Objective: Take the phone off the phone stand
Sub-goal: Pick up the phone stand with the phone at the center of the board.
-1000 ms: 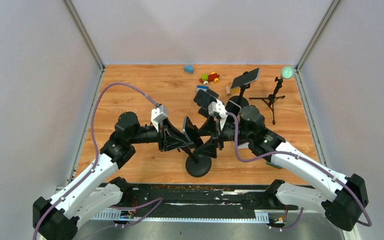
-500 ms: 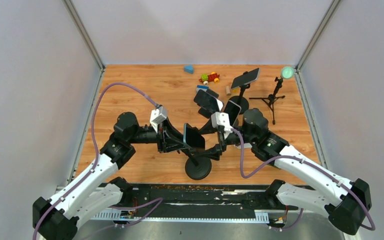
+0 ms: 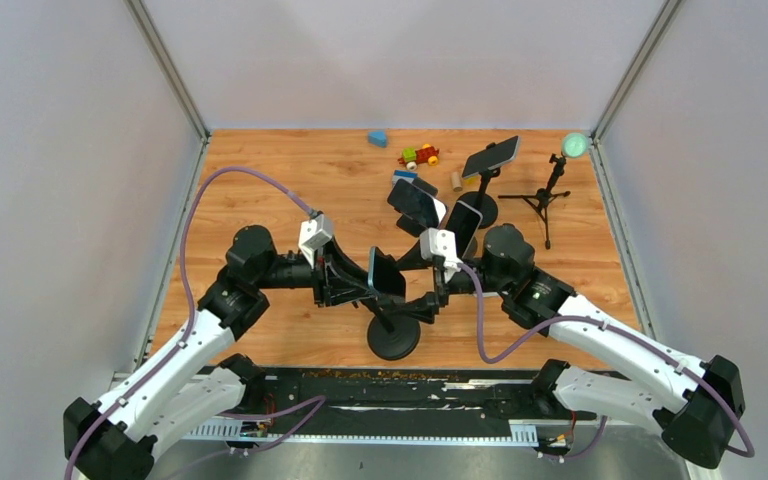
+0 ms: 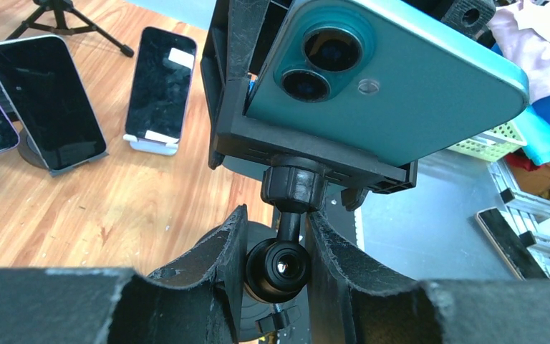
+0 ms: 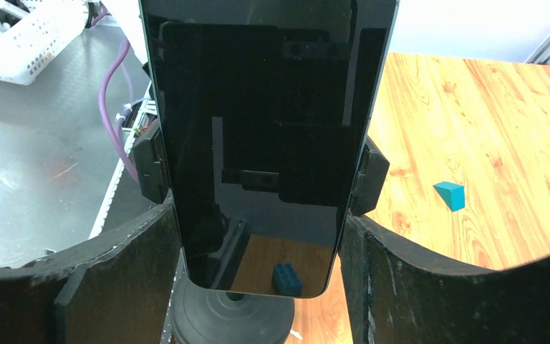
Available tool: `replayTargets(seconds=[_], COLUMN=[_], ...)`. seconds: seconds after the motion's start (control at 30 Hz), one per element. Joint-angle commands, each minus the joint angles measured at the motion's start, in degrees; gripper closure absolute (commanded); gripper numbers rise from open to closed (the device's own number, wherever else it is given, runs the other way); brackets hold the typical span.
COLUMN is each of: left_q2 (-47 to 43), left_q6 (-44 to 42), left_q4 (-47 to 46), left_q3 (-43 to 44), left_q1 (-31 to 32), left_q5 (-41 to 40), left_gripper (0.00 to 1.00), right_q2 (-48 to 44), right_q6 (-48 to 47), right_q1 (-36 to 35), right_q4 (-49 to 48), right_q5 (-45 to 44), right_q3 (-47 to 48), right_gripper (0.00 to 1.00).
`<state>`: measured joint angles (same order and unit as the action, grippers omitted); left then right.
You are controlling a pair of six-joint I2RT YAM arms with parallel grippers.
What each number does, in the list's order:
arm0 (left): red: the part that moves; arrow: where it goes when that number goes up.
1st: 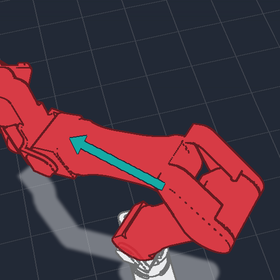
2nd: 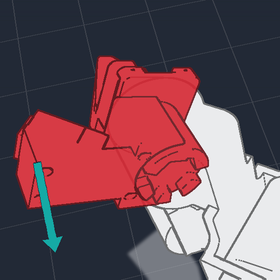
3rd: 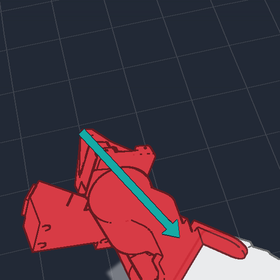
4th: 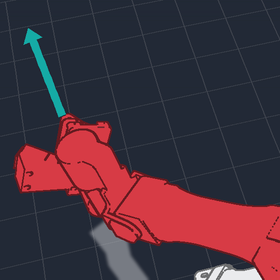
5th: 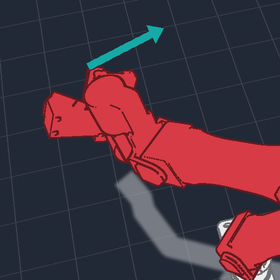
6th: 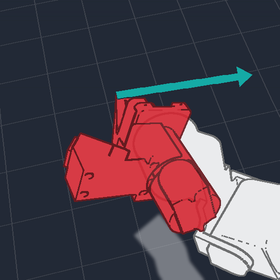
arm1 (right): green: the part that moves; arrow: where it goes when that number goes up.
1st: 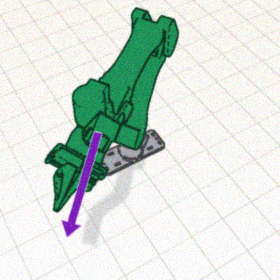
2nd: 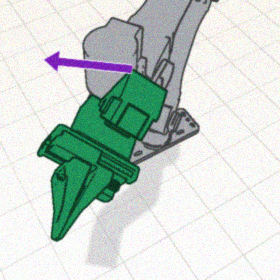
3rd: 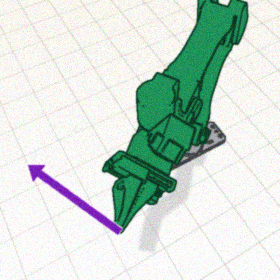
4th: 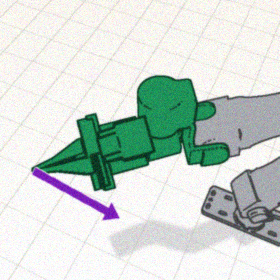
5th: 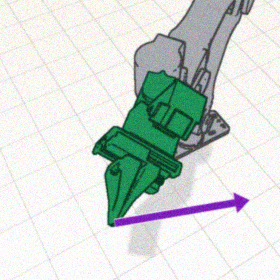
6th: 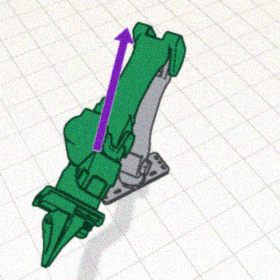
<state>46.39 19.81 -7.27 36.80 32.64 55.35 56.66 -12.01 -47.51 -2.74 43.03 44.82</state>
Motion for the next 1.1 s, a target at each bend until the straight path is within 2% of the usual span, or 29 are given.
replayTargets(seconds=[0.0, 0.1, 0.2, 0.37, 0.43, 0.63, 0.7, 0.8, 0.97, 1.03, 1.07], left_q2=[-2.63, -3.12, -3.56, -3.86, -3.87, -3.88, -3.86, -3.75, -3.37, -3.14, -3.02], left_q6=[2.69, 2.98, 3.05, 3.04, 3.04, 2.4, 2.22, 1.89, 1.94, 2.05, 2.13], left_q4=[-4.64, -4.66, -4.55, -4.64, -4.71, -4.51, -4.51, -4.63, -5.01, -4.93, -4.9], left_q3=[1.31, 1.13, 0.86, 0.42, 0.33, 0.26, 0.17, 0.11, 0.1, 0.18, 0.19], left_q1=[0.73, 0.81, 0.84, 0.96, 1.01, 1.05, 1.06, 1.07, 1.04, 1.13, 1.29], left_q5=[3.27, 3.27, 2.97, 2.17, 1.99, 1.51, 1.27, 0.91, 0.9, 1.09, 1.17], left_gripper=[1.0, 1.0, 1.0, 1.0, 1.0, 1.0, 1.0, 1.0, 1.0, 1.0, 1.0], right_q2=[-0.93, -0.71, -0.26, 0.42, 0.75, 1.25, 1.49, 1.94, 2.37, 2.95, 3.31], right_q6=[2.52, 3.44, 4.34, 5.87, 6.39, 7.68, 8.3, 8.45, 8.93, 10.24, 10.78], right_q1=[-0.91, -1.4, -1.71, -2.43, -2.74, -3.45, -3.51, -3.5, -3.54, -3.48, -3.47], right_q4=[-8.47, -9.29, -9.49, -10.92, -11.13, -12.11, -12.11, -11.6, -11.14, -10.93, -10.7], right_q5=[-4.88, -5.99, -6.52, -7.19, -7.74, -8.8, -9.07, -9.26, -11.33, -12.75, -13.36], right_q3=[-1.88, -2.16, -1.85, -2.17, -2.27, -2.89, -3.05, -2.99, -2.94, -2.39, -2.0], right_gripper=[0.37, 0.33, 0.19, 0.11, 0.02, 0.04, 0.11, 0.31, 0.75, 0.96, 1.0])
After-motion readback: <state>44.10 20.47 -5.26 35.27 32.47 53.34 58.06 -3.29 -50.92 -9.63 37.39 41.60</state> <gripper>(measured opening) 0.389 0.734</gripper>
